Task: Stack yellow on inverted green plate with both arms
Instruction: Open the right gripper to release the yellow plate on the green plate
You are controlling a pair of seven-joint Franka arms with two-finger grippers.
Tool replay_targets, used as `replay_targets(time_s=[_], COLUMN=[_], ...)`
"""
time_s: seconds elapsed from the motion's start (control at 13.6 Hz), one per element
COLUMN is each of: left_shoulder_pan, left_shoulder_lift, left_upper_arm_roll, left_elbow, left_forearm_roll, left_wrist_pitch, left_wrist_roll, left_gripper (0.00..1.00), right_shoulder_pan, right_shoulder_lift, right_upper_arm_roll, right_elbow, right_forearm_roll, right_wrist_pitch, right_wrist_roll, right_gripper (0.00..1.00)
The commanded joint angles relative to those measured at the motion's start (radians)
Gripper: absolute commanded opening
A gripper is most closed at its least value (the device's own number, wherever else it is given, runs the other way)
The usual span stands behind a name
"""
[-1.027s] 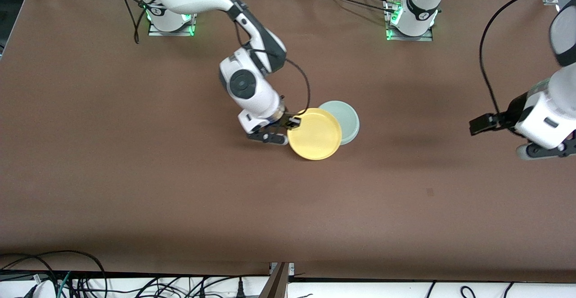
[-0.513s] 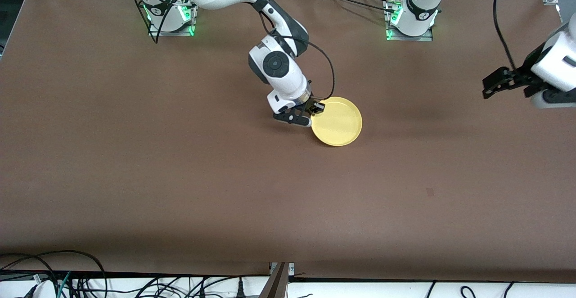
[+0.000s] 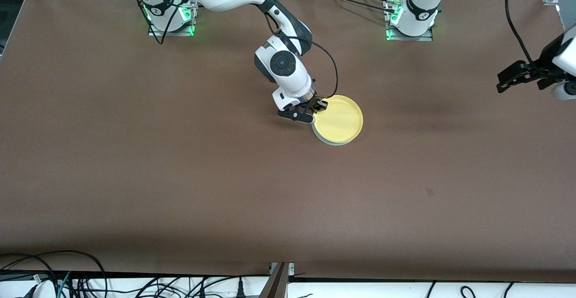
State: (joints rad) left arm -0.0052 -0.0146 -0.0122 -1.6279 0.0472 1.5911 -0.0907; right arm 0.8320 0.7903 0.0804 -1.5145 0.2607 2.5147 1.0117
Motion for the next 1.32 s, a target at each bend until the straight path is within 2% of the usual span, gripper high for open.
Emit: replay_targets(time_s=[0.0, 0.07, 0.15, 0.29, 0.44, 0.59, 0.88, 1.03, 1.25], left_shoulder_pan=[0.002, 0.004, 0.005, 0.005, 0.005, 0.005, 0.005, 0.005, 0.005], left_shoulder_lift=[-0.005, -0.007, -0.005, -0.005, -0.002, -0.004, -0.004, -0.004, -0.004], left_upper_arm_roll=[-0.012, -0.012, -0.006, -0.009, -0.012, -0.009, -0.009, -0.011, -0.009], left_elbow=[0.006, 0.005, 0.005, 0.007, 0.008, 0.008, 0.008, 0.008, 0.008], left_forearm_roll=[-0.009, -0.009, -0.01, -0.02, -0.02, -0.02, -0.018, -0.015, -0.014], left_wrist_pitch=[0.006, 0.006, 0.006, 0.004, 0.003, 0.001, 0.001, -0.003, -0.005], left_wrist_roll=[0.006, 0.006, 0.012, 0.019, 0.019, 0.019, 0.012, 0.012, 0.008], left_gripper=[1.0, 1.0, 1.0, 1.0, 1.0, 1.0, 1.0, 1.0, 1.0], right_shoulder_pan=[0.007, 0.007, 0.007, 0.009, -0.002, -0.002, -0.016, -0.075, -0.103], right_shoulder_lift=[0.027, 0.03, 0.029, 0.021, -0.017, -0.098, -0.296, -0.385, -0.503], right_upper_arm_roll=[-0.004, -0.004, -0.004, -0.008, -0.017, -0.098, -0.316, -0.344, -0.471], right_elbow=[0.019, 0.019, 0.017, 0.017, 0.019, 0.02, 0.022, 0.017, 0.016], right_forearm_roll=[-0.001, -0.003, -0.003, -0.003, -0.003, -0.006, 0.015, 0.014, 0.014], right_wrist_pitch=[0.036, 0.036, 0.035, 0.027, -0.022, -0.143, -0.435, -0.572, -0.791], right_wrist_roll=[0.013, 0.011, 0.011, 0.011, 0.008, -0.008, -0.1, -0.201, -0.442], right_gripper=[0.0, 0.19, 0.55, 1.0, 1.0, 1.0, 1.0, 1.0, 1.0])
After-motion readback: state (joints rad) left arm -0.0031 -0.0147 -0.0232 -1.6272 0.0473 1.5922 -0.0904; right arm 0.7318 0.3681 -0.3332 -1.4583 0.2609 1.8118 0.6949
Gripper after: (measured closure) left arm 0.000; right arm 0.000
